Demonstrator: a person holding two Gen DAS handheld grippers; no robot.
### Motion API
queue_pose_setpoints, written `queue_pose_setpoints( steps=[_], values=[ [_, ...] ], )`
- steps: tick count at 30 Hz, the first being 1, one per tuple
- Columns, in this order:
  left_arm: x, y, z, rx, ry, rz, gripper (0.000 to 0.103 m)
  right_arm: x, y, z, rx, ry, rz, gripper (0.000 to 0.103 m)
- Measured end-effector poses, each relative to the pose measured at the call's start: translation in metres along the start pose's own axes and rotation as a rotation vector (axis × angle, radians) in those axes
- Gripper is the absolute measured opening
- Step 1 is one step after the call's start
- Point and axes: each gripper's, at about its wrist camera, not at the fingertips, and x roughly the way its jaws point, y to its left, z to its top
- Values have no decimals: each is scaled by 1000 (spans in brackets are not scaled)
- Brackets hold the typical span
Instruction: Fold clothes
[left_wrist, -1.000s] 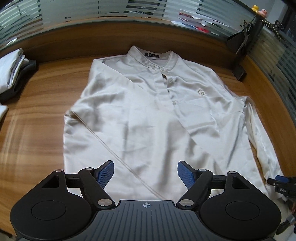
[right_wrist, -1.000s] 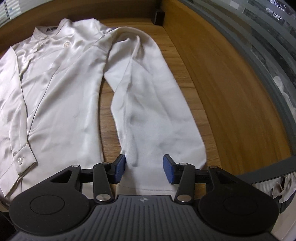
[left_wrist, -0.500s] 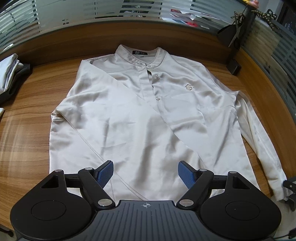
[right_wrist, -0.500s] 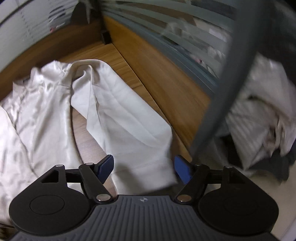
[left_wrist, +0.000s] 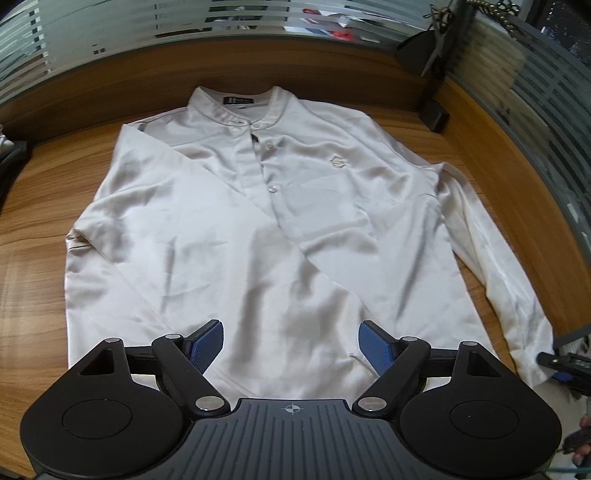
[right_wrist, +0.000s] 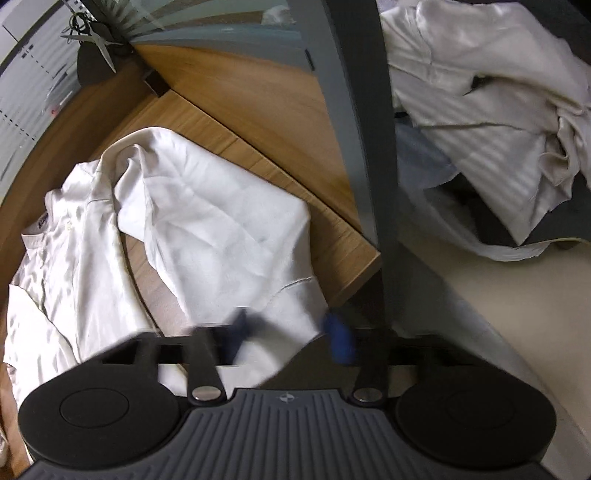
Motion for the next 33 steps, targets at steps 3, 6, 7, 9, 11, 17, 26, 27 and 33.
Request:
queue_pose_setpoints(
  steps=[3, 6, 7, 9, 11, 17, 26, 27, 33],
  values=[
    [-5, -4, 3, 11, -12, -23, 82, -15, 17, 0, -85, -56, 22, 4],
    [-10, -5, 7, 12, -27, -40, 82, -36, 51, 1, -231, -121, 51, 3],
    [-11, -5, 7, 9, -32, -44, 83, -44, 65, 2, -283, -140, 72, 3],
    [-13, -4, 9, 1, -41, -50, 83, -55, 96, 1, -399, -161, 126, 3],
    [-16, -2, 10, -10, -51, -52, 83, -61, 131, -1, -545, -159, 185, 3],
    [-24, 14, 7, -49, -79, -36, 83, -42, 228, -28, -950, 21, 375, 3],
    [-34, 37, -13, -91, -84, 39, 83, -11, 279, -90, -1210, 243, 459, 39],
    [-34, 38, -15, -91, -81, 44, 83, -13, 276, -88, -1195, 238, 458, 43],
    [-37, 42, -20, -97, -76, 49, 83, -18, 253, -43, -1039, 183, 398, 56]
  ],
)
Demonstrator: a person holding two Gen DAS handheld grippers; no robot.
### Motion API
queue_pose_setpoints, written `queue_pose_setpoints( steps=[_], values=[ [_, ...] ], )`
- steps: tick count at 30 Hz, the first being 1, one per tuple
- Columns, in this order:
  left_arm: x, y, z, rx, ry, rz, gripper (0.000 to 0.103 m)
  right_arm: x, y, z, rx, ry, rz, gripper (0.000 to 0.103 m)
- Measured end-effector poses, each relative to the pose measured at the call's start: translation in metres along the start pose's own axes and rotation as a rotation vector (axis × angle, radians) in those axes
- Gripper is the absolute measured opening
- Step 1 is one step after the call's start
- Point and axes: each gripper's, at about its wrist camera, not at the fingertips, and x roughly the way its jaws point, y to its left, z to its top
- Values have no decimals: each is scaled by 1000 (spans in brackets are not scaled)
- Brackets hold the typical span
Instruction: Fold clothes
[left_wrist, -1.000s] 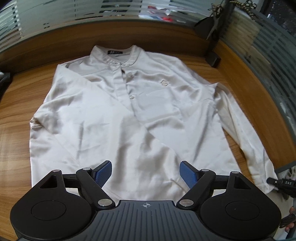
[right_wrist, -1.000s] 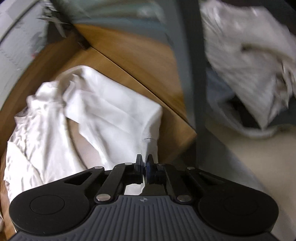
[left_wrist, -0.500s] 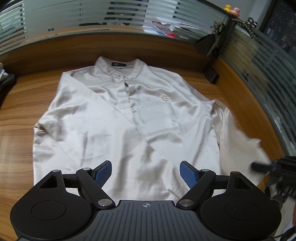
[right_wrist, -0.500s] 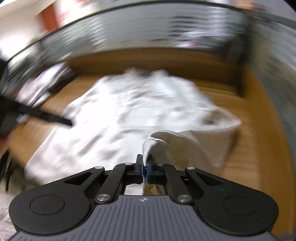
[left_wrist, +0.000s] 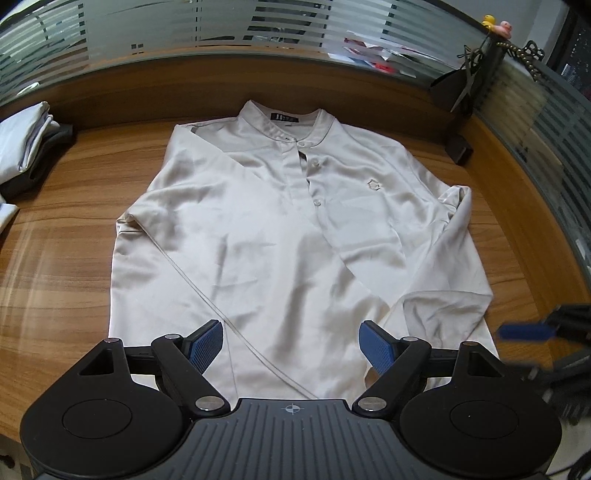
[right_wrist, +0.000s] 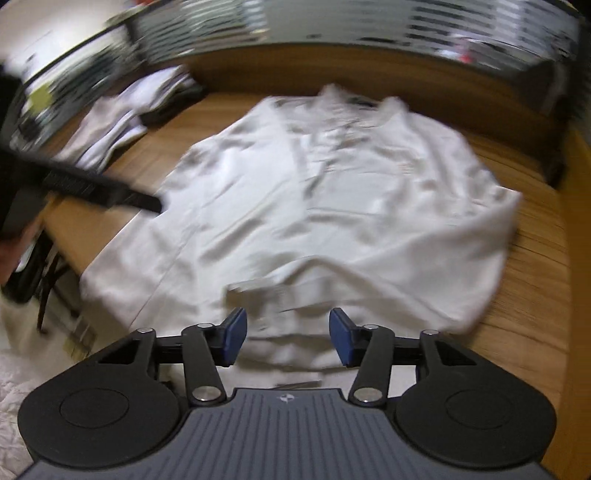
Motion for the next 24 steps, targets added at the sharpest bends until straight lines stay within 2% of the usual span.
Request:
queue_pose_setpoints(
  steps=[9, 16, 20, 24],
  values=[
    [15, 16, 23, 75, 8, -51, 83, -16, -87, 41, 257, -82, -180, 56],
    [43, 28, 65, 130, -5, -56, 83, -17, -133, 90, 282, -143, -305, 56],
    [59, 27, 90, 139, -14, -50, 83, -1, -159, 121, 279, -151, -323, 56],
    [82, 19, 111, 122, -10, -30, 83, 31, -184, 145, 250, -130, -316, 56]
  ],
)
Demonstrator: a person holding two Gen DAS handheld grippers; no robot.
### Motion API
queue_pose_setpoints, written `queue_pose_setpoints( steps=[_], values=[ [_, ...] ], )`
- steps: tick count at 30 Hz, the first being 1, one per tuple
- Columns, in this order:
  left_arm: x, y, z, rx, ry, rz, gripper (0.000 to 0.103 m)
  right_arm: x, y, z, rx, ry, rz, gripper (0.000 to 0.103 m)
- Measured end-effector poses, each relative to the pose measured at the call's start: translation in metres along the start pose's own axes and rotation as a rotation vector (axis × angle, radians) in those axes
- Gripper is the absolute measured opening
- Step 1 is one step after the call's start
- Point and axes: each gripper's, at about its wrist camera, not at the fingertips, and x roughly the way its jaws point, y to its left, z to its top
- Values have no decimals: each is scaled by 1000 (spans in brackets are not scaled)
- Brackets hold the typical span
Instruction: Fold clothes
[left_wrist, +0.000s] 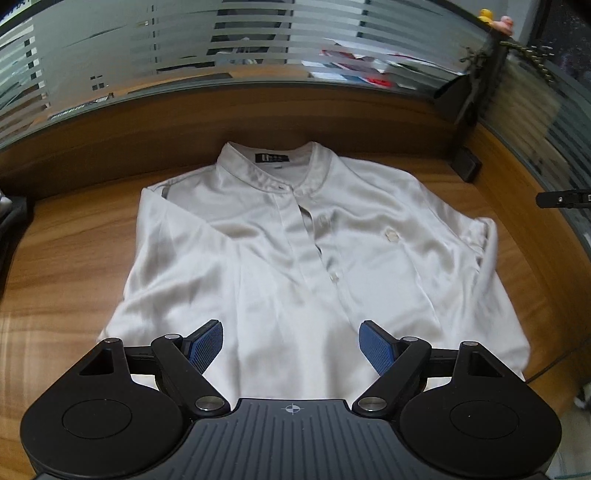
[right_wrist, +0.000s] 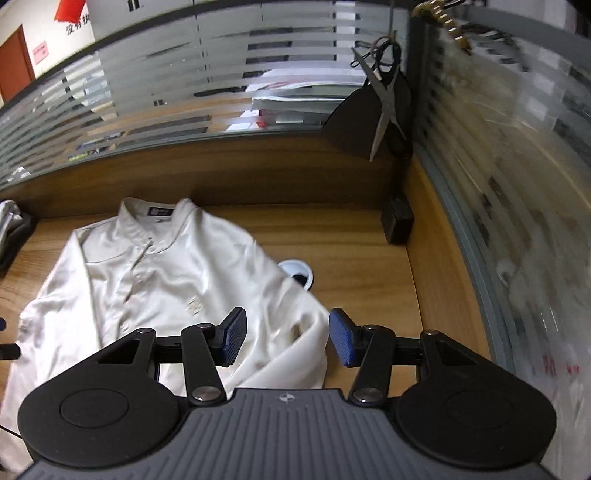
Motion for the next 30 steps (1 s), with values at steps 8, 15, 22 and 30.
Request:
queue_pose_setpoints(
  steps=[8, 15, 22, 30],
  values=[
    [41, -26, 37, -23, 23, 9, 83, 111, 0, 37, -97, 63, 112, 50],
    [79, -38, 54, -48, 65, 13, 82, 209, 3, 71, -127, 111, 207, 46],
    [121, -50, 75, 29, 70, 11, 76, 248, -1, 77, 14, 130, 390, 4],
    [177, -65, 97, 134, 66, 7, 46, 235, 36, 57, -81, 141, 529, 8]
  ],
)
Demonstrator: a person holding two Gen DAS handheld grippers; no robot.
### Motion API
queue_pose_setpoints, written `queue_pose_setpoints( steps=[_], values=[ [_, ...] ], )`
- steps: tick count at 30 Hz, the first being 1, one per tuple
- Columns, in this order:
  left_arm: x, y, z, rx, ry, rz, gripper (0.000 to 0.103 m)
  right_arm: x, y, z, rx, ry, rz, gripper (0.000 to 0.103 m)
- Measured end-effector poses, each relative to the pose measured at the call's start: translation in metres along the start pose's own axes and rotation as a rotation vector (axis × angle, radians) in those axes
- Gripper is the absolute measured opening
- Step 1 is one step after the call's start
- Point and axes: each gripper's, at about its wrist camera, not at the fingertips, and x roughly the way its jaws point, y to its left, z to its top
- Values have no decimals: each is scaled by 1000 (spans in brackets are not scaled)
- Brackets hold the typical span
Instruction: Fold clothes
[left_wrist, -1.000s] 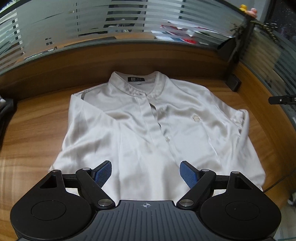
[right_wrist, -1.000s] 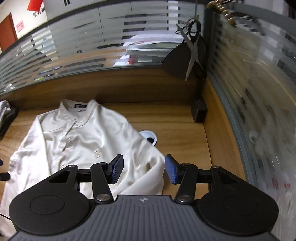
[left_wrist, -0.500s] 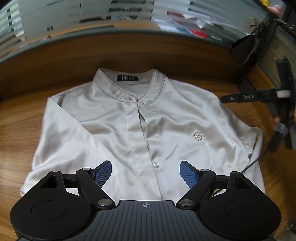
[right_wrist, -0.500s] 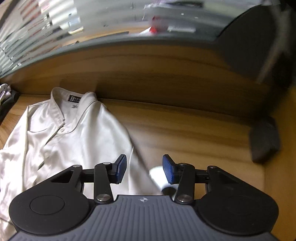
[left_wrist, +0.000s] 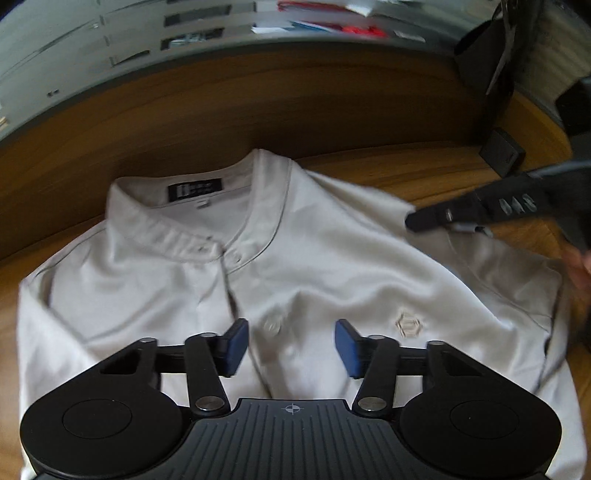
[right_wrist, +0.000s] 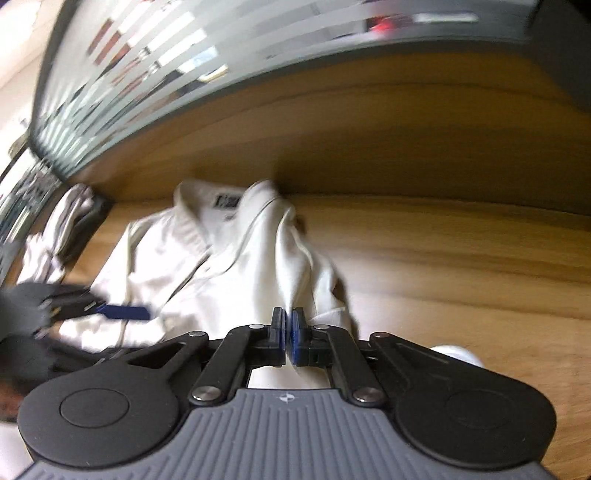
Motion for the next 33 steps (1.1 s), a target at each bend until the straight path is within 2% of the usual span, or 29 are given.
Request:
queue_pose_setpoints(
  steps=[4, 7, 10, 15, 18, 21, 23, 24, 33],
  values=[
    [18, -1, 1, 30, 30, 1, 42, -8, 6, 0, -19, -4, 4, 10],
    [22, -1, -1, 31, 33, 3, 42, -33, -7, 8, 32, -114, -28, 18],
    [22, -1, -5, 29, 22, 3, 42, -42, -27, 16, 98, -193, -111, 20],
    [23, -5, -7, 38, 15, 7, 43, -23, -45, 20, 102, -129, -219, 20],
    [23, -4, -7, 31, 9, 3, 43, -12, -51, 17, 110, -78, -201, 20],
    [21, -3, -7, 25, 9, -3, 45, -5, -44, 13, 105, -57, -124, 21],
    [21, -3, -6, 20, 9, -7, 45, -2, -36, 10, 89, -53, -80, 32],
    [21, -2, -6, 19, 9, -9, 45, 0, -32, 9, 75, -50, -76, 35],
    [23, -1, -7, 26, 4, -14, 46, 10, -20, 3, 17, -16, -99, 33]
  ],
)
